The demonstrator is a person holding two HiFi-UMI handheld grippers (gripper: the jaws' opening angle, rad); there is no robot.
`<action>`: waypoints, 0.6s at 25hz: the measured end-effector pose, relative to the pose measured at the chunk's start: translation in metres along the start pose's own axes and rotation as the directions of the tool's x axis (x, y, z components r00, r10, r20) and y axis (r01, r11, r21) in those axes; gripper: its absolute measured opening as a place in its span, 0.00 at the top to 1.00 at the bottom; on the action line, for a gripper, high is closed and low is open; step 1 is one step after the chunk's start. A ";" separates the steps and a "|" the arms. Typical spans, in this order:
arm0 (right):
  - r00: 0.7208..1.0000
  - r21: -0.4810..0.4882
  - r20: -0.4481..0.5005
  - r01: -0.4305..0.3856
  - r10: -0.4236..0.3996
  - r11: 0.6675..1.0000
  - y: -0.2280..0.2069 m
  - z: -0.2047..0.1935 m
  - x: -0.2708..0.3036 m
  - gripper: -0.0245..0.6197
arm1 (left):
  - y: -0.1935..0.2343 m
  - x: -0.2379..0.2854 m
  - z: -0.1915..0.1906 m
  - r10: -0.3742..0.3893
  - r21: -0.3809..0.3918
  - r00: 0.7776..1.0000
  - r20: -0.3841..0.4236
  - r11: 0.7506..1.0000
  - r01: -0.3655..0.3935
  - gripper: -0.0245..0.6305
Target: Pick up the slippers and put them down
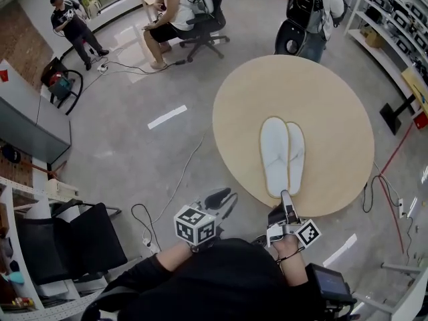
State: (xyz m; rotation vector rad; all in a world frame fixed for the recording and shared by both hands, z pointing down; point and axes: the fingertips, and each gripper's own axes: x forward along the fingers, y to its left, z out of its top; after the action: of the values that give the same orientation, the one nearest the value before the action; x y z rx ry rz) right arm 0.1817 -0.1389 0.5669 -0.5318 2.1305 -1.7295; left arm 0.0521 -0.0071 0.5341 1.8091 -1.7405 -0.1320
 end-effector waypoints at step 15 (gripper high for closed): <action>0.998 -0.027 0.064 -0.005 0.007 1.000 0.021 -0.077 0.100 0.87 | 0.147 -0.126 0.018 0.126 -0.115 0.990 0.056 0.986 -0.119 0.79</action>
State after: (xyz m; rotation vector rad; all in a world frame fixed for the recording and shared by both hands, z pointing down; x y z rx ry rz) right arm 0.0559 -0.1189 0.5586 -0.5792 2.1110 -1.6605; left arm -0.1006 0.1129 0.5493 1.6299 -1.8459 -0.2329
